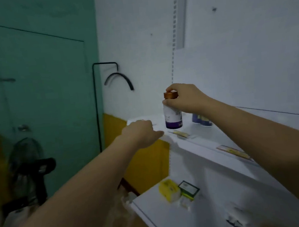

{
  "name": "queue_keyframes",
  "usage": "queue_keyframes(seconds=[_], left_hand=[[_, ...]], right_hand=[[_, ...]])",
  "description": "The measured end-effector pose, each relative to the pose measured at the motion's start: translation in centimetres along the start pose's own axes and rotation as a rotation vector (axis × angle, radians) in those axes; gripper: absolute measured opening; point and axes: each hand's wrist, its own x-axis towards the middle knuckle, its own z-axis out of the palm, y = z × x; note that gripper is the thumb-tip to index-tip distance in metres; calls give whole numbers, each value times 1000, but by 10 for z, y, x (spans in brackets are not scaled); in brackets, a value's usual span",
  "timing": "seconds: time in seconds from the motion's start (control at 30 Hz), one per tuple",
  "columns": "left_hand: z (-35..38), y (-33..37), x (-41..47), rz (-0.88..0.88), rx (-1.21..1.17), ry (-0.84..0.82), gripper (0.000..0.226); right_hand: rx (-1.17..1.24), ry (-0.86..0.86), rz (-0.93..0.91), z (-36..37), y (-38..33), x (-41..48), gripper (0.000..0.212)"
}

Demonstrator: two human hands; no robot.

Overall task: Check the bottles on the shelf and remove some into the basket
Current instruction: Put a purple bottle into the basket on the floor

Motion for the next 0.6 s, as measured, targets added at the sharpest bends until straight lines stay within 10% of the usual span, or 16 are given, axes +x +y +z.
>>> queue_keyframes(seconds=[0.6], left_hand=[[77, -273, 56, -382, -5, -157, 46]], right_hand=[[104, -291, -113, 278, -107, 136, 33]])
